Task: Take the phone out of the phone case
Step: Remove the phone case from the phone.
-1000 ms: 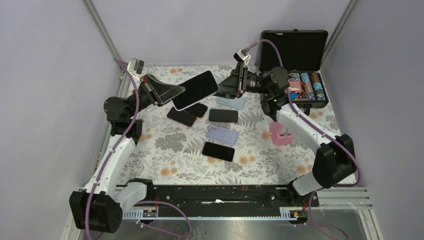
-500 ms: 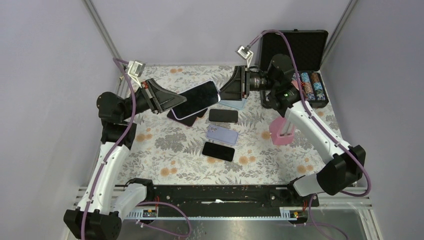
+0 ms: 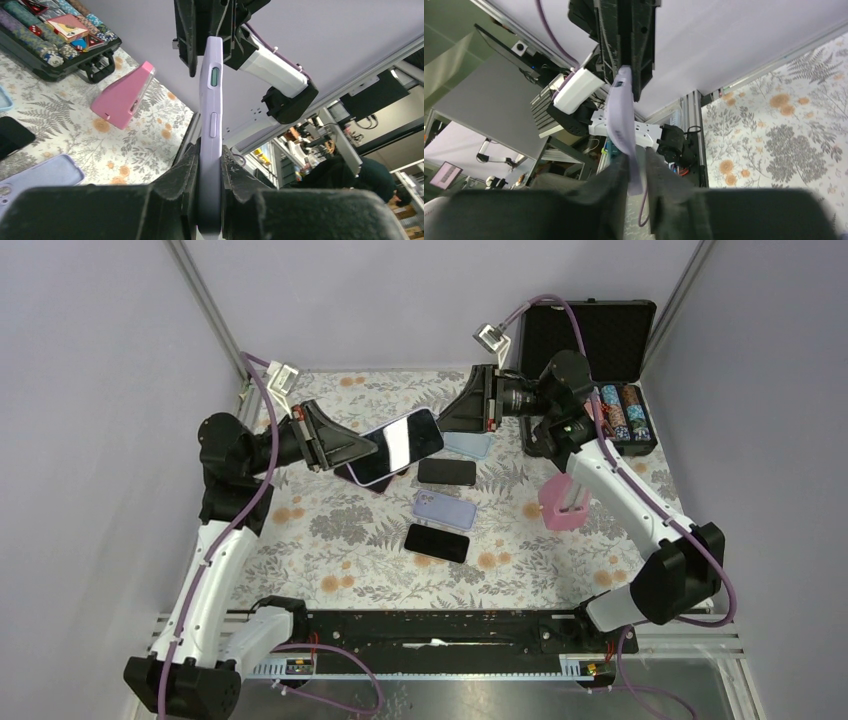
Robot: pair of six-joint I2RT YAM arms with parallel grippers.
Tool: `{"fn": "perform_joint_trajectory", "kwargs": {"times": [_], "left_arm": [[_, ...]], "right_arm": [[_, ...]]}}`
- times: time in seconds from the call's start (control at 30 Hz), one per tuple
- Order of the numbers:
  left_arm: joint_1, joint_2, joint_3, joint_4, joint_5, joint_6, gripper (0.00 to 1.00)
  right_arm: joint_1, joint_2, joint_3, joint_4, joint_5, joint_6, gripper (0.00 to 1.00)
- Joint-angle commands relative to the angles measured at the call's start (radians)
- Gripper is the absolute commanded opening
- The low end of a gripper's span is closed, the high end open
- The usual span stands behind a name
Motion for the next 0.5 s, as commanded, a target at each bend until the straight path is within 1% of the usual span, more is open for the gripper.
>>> {"fn": "perform_joint_trajectory", "kwargs": {"times": [0.0, 0.07, 0.1, 0.13, 0.17, 0.2, 0.23, 0.27, 0.33, 0.37, 0.4, 0.43, 0.47], "left_arm": [[-0.029, 0.028, -0.025, 0.008, 0.068, -0.012, 0.0], [-0.029, 0.029, -0.046, 0.154, 0.074, -0.114, 0.0], [-0.029, 0.034, -0.056, 0.242, 0.075, -0.169, 0.0], [-0.029, 0.043, -0.073, 0.379, 0.07, -0.26, 0.0], [-0.029, 0.047, -0.081, 0.458, 0.066, -0.329, 0.0], [-0.03, 0.058, -0.089, 0.594, 0.061, -0.4, 0.0], [-0.03, 0.071, -0.09, 0.669, 0.053, -0.459, 0.0], [-0.031, 0.087, -0.083, 0.736, 0.049, -0.503, 0.0], [-0.035, 0.106, -0.075, 0.847, 0.047, -0.58, 0.0], [-0.035, 0.111, -0.072, 0.878, 0.043, -0.603, 0.0], [-0.036, 0.114, -0.065, 0.891, 0.042, -0.613, 0.0], [-0.035, 0.113, -0.06, 0.892, 0.04, -0.613, 0.0], [-0.036, 0.11, -0.057, 0.891, 0.03, -0.611, 0.0]], "right_arm": [[0.064, -0.004, 0.035, 0.224, 0.013, 0.178, 0.15], [0.074, 0.011, 0.023, 0.27, 0.008, 0.248, 0.02], [0.078, 0.017, 0.014, 0.3, 0.008, 0.288, 0.0], [0.083, 0.022, 0.004, 0.332, 0.008, 0.326, 0.0], [0.09, 0.028, -0.005, 0.359, 0.003, 0.359, 0.0], [0.1, 0.031, -0.013, 0.358, -0.006, 0.373, 0.0], [0.11, 0.034, -0.019, 0.337, -0.011, 0.367, 0.0], [0.12, 0.035, -0.028, 0.296, -0.012, 0.344, 0.04], [0.137, 0.038, -0.042, 0.185, -0.007, 0.266, 0.18], [0.143, 0.043, -0.045, 0.136, -0.004, 0.232, 0.25], [0.147, 0.052, -0.044, 0.098, -0.002, 0.213, 0.27], [0.152, 0.066, -0.043, 0.083, -0.001, 0.213, 0.27], [0.155, 0.082, -0.045, 0.092, 0.005, 0.235, 0.23]]}}
